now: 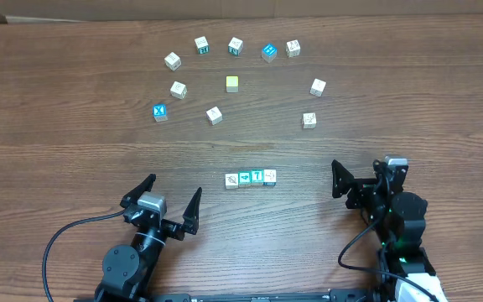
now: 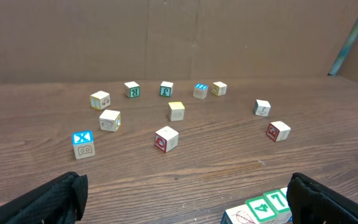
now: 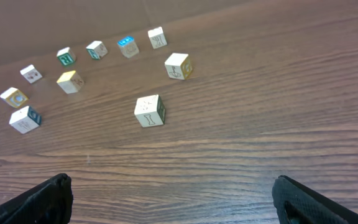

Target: Form a horizontal line

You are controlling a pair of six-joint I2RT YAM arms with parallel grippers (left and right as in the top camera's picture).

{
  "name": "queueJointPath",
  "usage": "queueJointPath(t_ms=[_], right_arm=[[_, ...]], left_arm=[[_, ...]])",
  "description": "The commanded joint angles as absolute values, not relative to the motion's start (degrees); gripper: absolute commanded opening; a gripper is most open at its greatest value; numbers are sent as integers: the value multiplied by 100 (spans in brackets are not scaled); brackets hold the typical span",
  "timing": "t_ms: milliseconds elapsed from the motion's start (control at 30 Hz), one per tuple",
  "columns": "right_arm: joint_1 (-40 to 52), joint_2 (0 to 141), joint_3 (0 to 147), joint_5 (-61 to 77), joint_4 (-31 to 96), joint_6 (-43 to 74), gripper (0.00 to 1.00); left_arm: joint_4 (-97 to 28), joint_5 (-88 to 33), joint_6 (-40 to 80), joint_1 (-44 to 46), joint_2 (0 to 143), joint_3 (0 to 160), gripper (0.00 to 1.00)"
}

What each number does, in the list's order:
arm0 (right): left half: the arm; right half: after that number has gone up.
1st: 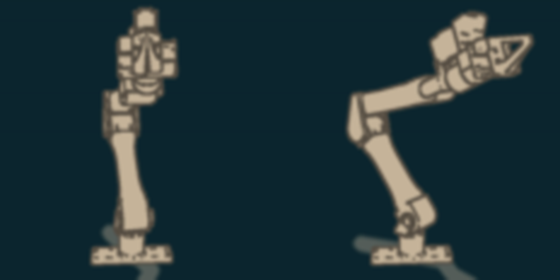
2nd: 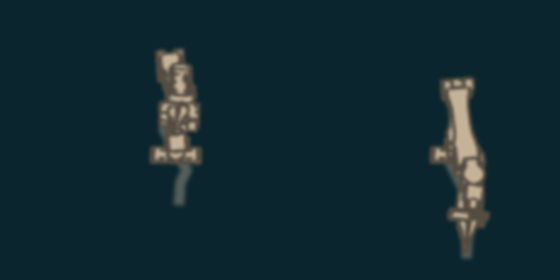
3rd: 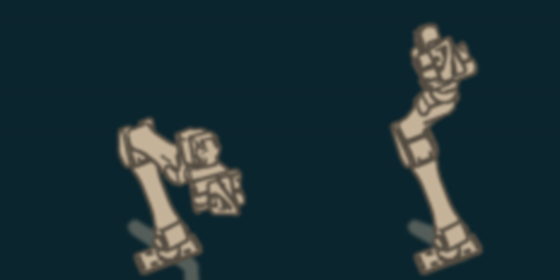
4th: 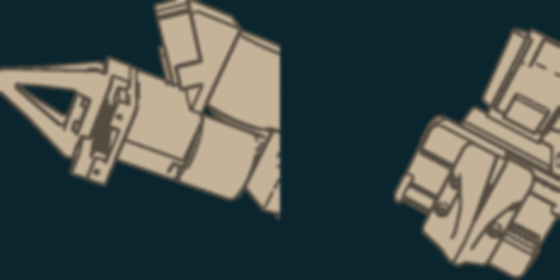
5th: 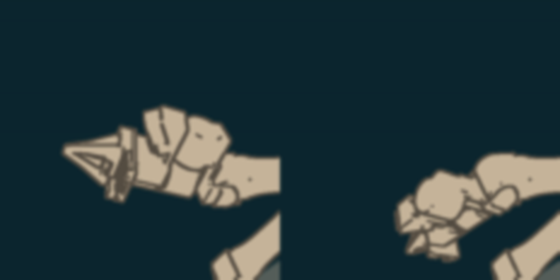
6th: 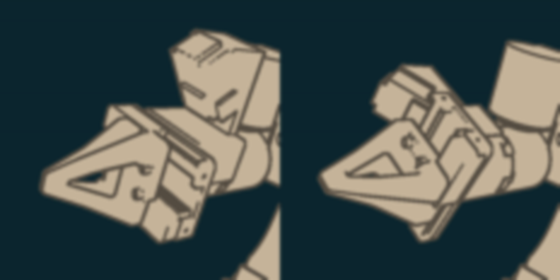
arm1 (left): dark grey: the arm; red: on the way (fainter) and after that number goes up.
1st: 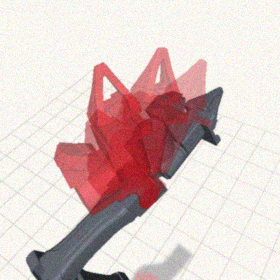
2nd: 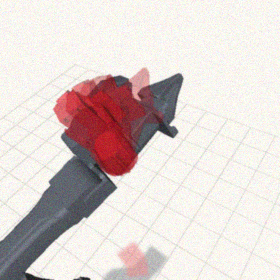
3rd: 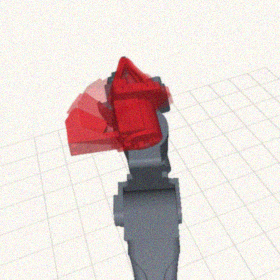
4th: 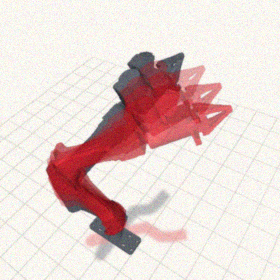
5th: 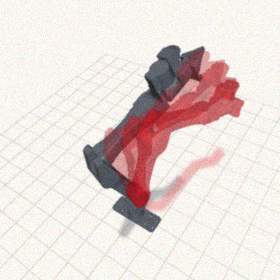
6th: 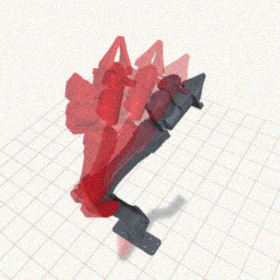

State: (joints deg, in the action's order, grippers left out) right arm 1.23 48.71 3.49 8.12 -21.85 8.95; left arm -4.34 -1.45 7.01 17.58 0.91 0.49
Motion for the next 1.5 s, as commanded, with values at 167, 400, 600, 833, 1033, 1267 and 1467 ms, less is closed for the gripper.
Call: queueJointPath(t_ms=[167,400,600,833,1033,1267,1467], right_arm=[[93,4466,106,867,-2161,845,100],[93,4198,47,819,-1737,698,100],[93,4032,47,753,-1223,694,100],[93,3680,47,701,-720,596,100],[93,3369,47,696,-532,567,100],[93,3116,47,696,-364,565,100],[93,2624,47,696,12,510,100]], left_arm=[[-447,-130,576,1728,25,27,100],[-447,-130,576,1728,25,27,99],[-447,-130,576,1728,25,27,100],[-447,-130,576,1728,25,27,99],[-445,-130,576,1728,25,27,100],[-447,-130,576,1728,25,27,100],[-447,-130,576,1728,25,27,100]])
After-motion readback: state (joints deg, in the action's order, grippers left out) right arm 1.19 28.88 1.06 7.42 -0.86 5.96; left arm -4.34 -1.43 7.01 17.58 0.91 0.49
